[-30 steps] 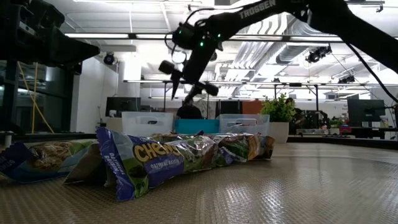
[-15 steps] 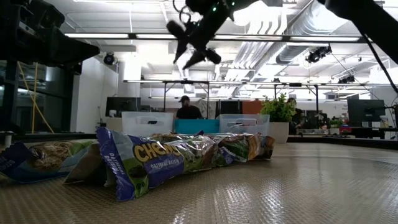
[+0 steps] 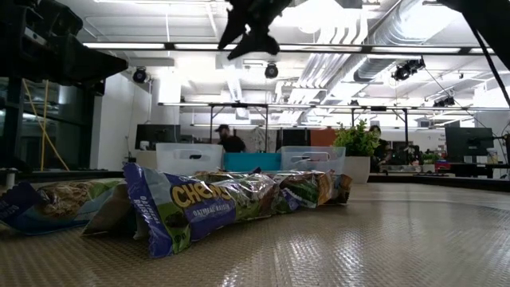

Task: Pick and place Granola Bars by type
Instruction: Put the yellow granola bar into the blue bin

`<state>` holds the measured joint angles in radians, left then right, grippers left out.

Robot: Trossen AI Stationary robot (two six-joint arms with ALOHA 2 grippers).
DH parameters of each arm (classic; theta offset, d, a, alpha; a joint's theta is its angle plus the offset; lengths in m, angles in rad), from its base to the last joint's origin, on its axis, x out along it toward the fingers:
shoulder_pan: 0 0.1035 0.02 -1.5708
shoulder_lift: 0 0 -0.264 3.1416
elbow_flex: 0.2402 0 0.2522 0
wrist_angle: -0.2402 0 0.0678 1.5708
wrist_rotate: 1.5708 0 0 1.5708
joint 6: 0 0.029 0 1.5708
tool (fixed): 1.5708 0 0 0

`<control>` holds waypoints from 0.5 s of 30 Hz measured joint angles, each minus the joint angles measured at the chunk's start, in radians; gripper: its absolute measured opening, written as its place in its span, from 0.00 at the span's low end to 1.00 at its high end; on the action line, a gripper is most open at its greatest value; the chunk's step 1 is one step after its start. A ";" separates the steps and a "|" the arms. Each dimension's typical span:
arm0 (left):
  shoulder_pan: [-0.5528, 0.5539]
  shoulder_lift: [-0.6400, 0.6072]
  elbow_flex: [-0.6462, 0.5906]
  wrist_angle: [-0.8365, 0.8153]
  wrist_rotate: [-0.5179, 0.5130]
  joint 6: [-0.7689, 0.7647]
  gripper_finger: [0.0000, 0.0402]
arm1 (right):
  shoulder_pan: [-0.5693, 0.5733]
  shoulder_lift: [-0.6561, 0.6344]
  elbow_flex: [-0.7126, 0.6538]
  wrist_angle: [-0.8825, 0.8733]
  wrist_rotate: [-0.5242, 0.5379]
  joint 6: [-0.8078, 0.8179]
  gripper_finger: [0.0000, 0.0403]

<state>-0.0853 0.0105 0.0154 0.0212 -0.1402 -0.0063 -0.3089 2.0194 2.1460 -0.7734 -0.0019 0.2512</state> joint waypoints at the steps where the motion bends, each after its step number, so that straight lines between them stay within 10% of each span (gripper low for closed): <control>1: 0.000 0.000 0.000 0.000 0.000 0.000 0.00 | 0.009 -0.008 0.000 -0.004 0.017 -0.011 0.40; 15: 0.000 0.000 0.000 0.000 0.000 0.000 0.00 | 0.134 -0.067 0.000 -0.046 0.129 -0.093 0.38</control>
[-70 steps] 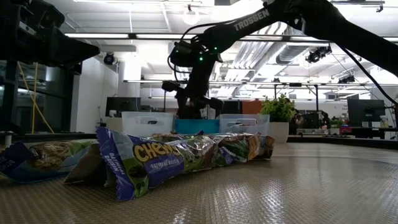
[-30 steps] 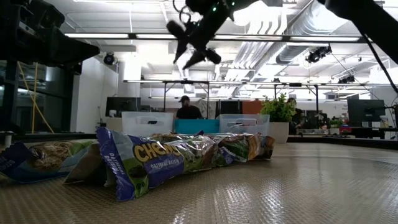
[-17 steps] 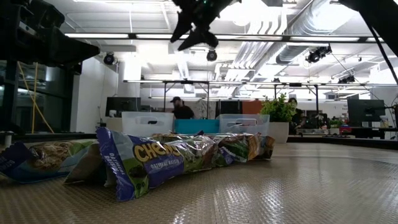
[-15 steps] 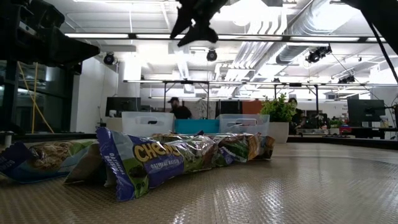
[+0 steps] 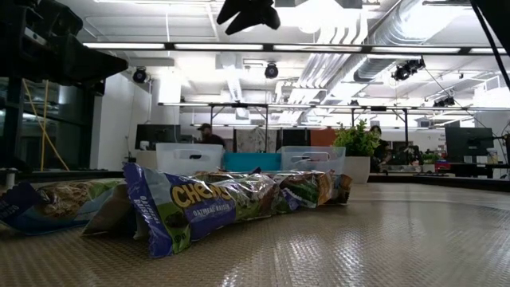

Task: Pick and place Granola Bars by type
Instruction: Put the yellow granola bar into the blue bin

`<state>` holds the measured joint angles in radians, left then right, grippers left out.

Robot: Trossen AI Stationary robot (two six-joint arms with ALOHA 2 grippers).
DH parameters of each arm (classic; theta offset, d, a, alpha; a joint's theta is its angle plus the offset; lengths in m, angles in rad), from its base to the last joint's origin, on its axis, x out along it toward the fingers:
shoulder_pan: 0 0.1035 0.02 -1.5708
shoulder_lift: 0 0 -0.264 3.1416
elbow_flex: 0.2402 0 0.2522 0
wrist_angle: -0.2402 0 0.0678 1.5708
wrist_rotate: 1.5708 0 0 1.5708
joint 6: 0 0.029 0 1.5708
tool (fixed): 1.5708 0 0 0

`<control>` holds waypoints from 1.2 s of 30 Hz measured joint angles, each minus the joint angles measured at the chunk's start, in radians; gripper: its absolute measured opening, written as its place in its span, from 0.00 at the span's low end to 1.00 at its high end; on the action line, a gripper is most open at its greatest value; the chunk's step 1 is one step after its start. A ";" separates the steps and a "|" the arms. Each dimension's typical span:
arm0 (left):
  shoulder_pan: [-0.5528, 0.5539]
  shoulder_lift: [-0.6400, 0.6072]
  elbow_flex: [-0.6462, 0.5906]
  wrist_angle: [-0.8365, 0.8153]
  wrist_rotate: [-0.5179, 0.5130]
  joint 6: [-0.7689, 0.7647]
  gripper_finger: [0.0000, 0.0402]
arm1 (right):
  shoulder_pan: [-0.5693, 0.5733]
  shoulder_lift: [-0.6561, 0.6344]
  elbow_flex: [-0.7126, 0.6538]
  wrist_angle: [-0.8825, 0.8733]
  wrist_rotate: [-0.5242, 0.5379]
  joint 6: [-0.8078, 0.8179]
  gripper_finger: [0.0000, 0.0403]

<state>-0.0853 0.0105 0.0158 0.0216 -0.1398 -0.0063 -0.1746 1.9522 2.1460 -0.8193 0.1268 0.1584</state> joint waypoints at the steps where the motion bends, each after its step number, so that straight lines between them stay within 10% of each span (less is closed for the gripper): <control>1: 0.000 0.000 0.000 0.000 0.000 0.000 0.00 | 0.008 0.001 0.000 -0.017 0.000 -0.007 0.38; 36: 0.000 0.000 0.000 0.000 0.000 0.000 0.00 | 0.231 0.203 0.000 -0.226 0.058 -0.272 0.42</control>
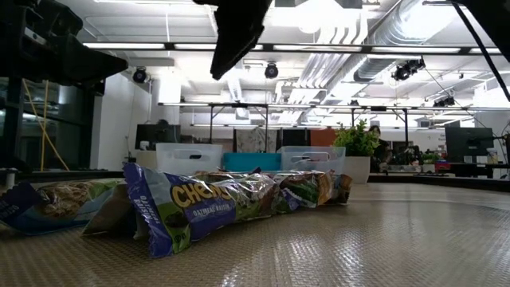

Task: Pick and place Granola Bars by type
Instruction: Put the yellow granola bar into the blue bin

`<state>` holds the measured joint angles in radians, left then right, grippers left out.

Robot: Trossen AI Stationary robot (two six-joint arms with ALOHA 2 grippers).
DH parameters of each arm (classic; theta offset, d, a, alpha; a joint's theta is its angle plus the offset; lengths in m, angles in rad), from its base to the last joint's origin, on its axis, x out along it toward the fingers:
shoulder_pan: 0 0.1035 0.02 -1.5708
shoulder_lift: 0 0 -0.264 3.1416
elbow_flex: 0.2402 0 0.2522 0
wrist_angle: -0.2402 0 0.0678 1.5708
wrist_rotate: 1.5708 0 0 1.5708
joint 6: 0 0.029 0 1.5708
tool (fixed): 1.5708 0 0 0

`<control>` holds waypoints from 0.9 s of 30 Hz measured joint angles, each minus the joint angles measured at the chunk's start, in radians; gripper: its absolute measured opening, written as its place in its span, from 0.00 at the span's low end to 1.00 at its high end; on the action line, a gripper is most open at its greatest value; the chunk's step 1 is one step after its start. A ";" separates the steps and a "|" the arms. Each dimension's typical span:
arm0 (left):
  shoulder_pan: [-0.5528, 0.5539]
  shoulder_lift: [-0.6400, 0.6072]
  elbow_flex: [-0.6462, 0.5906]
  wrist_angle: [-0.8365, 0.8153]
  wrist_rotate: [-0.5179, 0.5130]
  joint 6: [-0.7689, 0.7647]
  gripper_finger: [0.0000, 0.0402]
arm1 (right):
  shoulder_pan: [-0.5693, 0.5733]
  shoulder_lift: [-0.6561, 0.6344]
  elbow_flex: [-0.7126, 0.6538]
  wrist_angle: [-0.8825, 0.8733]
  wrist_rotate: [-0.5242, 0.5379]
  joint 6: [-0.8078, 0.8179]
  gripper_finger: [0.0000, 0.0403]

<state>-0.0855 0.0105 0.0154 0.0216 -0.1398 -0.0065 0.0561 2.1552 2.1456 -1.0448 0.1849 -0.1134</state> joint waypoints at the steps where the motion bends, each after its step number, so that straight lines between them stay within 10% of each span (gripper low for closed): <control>1: 0.000 0.000 0.000 0.000 0.000 0.000 0.00 | 0.004 0.003 0.000 -0.016 -0.005 -0.012 0.42; 27: 0.000 0.000 0.000 0.000 0.000 0.000 0.00 | 0.030 0.218 0.000 -0.154 -0.179 -0.044 0.63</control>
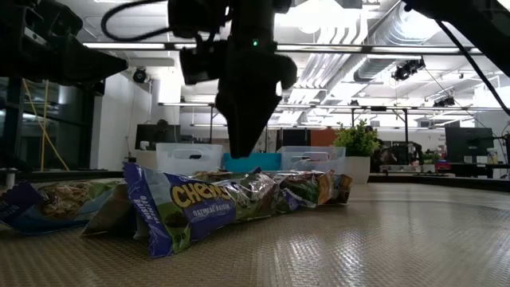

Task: Pick and place Granola Bars by type
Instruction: Put the yellow granola bar into the blue bin

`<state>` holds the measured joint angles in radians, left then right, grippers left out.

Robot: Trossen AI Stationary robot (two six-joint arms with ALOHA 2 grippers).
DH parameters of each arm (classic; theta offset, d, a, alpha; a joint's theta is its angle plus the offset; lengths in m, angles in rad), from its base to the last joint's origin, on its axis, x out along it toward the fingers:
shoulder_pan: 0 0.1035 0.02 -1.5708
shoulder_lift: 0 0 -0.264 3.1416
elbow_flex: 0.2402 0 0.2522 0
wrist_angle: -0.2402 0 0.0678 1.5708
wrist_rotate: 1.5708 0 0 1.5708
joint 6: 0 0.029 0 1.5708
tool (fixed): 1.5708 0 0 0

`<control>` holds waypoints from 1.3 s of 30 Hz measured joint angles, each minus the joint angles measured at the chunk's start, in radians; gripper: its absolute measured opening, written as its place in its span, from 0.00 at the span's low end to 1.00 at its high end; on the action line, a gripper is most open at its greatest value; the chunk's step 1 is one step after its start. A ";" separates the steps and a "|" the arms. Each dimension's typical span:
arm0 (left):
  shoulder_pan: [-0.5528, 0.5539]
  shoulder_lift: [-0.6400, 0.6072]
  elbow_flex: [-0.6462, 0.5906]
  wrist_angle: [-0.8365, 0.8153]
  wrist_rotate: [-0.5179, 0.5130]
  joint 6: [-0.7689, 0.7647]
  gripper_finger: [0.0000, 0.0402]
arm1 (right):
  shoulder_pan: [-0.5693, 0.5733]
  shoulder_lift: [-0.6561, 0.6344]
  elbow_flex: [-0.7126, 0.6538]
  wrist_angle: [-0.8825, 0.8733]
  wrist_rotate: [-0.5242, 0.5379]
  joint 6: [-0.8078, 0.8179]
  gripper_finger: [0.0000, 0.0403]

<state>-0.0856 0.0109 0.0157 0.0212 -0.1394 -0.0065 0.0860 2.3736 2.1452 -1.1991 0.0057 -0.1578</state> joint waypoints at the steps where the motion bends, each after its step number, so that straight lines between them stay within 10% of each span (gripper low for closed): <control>1: 0.000 0.000 0.000 0.000 0.000 0.000 0.00 | 0.000 0.005 0.000 0.001 -0.005 0.000 0.63; 39: 0.000 0.000 0.000 0.000 0.000 0.000 0.00 | 0.000 0.107 0.000 0.146 -0.049 0.000 0.63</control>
<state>-0.0853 0.0107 0.0157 0.0212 -0.1398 -0.0065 0.0859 2.4802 2.1456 -1.0534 -0.0431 -0.1575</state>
